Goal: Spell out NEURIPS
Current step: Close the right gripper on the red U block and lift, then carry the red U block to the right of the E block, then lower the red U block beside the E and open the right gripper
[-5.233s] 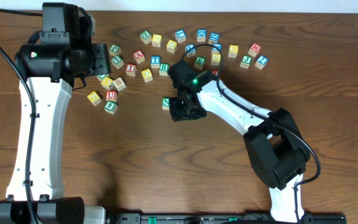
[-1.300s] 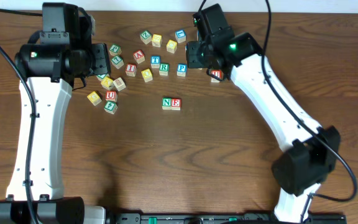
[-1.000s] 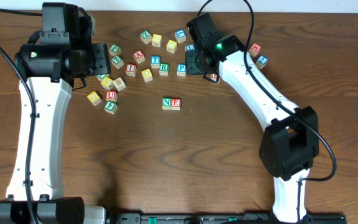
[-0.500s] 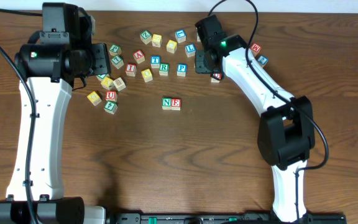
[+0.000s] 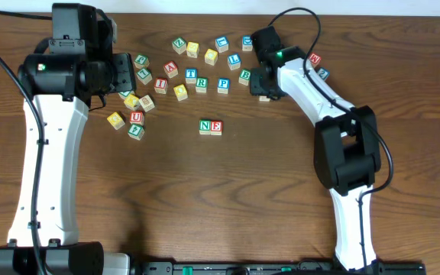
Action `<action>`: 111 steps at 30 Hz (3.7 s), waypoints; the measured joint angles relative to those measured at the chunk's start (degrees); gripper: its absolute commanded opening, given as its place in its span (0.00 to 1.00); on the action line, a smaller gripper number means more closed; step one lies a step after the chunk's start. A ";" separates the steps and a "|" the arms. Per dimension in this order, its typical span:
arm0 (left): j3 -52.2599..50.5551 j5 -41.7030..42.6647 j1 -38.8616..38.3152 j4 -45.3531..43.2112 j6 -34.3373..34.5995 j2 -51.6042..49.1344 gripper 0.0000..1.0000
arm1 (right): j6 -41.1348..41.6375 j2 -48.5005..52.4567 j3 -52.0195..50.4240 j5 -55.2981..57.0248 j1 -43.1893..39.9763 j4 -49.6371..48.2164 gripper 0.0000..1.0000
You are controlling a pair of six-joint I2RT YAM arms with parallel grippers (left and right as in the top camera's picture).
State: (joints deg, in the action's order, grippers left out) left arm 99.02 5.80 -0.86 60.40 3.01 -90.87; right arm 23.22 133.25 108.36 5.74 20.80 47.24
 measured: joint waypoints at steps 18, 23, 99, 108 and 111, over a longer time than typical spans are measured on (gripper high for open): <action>0.00 0.00 0.00 0.00 0.00 0.00 0.56 | 0.04 0.22 0.02 -0.13 0.00 1.22 0.22; 0.00 0.00 0.00 0.00 0.00 0.00 0.56 | 0.11 -1.07 0.00 -1.60 0.09 4.57 0.22; 0.00 0.00 0.00 0.00 0.02 0.00 0.56 | 6.49 -9.70 -11.30 -7.43 7.41 5.62 0.26; 0.00 0.00 0.00 0.00 0.02 0.00 0.56 | 6.49 -8.63 -12.09 -7.45 7.56 4.04 0.26; 0.00 0.00 0.00 0.00 0.00 0.00 0.56 | 6.49 -8.63 -12.68 -7.48 7.80 3.15 0.26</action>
State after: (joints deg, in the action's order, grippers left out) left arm 99.02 5.80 -0.86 60.40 3.01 -90.87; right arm 29.71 124.62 95.68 -1.74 28.60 50.39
